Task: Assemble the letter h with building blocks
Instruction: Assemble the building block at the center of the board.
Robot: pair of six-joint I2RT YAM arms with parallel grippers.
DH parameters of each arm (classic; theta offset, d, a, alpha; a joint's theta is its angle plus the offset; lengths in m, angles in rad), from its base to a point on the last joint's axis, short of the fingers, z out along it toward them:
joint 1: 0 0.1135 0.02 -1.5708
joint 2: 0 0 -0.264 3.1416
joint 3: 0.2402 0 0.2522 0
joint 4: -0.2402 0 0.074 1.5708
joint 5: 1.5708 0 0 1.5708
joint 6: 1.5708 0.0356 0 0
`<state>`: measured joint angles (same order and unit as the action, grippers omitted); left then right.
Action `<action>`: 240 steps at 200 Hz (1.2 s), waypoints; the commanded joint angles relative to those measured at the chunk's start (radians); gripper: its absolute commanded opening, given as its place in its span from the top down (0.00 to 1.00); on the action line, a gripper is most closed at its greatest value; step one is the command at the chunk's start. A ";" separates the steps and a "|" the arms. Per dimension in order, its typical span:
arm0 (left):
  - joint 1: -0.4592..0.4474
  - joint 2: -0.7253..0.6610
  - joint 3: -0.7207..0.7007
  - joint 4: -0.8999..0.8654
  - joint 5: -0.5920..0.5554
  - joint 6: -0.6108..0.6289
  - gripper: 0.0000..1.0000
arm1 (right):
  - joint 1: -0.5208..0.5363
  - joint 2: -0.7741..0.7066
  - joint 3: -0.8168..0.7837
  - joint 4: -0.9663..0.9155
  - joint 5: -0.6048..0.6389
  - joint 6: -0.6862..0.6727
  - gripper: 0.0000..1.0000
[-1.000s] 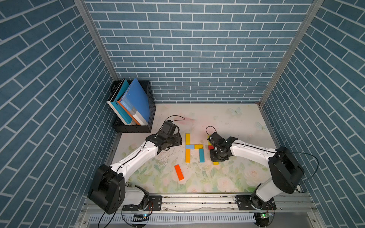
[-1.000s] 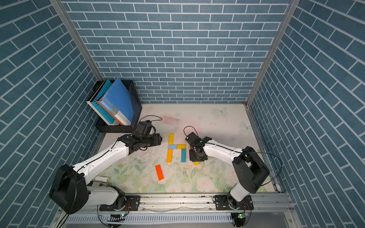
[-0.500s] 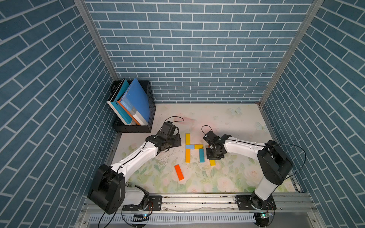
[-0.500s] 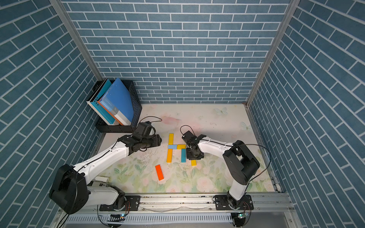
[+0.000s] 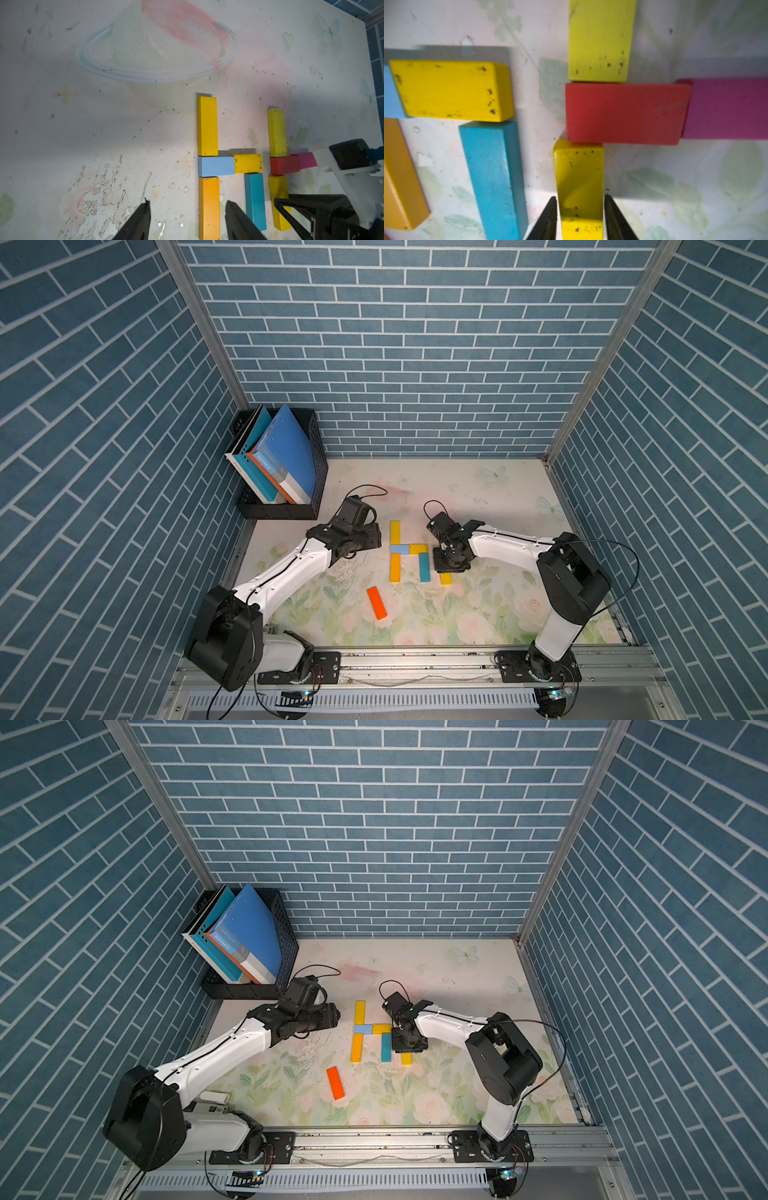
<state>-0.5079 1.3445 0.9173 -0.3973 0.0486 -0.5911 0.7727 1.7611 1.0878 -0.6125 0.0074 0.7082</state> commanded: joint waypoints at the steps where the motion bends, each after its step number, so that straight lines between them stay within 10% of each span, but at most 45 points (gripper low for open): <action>1: 0.008 -0.011 -0.012 0.000 0.006 0.007 0.37 | -0.007 0.015 0.011 -0.002 0.010 0.022 0.45; 97: 0.008 -0.009 -0.003 -0.006 0.009 0.013 0.37 | -0.008 0.024 0.014 -0.007 0.007 0.039 0.68; 169: 0.008 -0.014 -0.010 -0.008 0.008 0.013 0.37 | -0.010 0.010 0.019 -0.003 0.005 0.020 0.49; 240: 0.007 -0.013 -0.011 -0.006 0.011 0.013 0.37 | -0.010 0.025 0.017 -0.010 0.022 0.034 0.63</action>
<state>-0.5079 1.3445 0.9173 -0.3981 0.0544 -0.5903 0.7647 1.7691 1.0893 -0.6056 0.0078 0.7288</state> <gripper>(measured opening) 0.629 0.375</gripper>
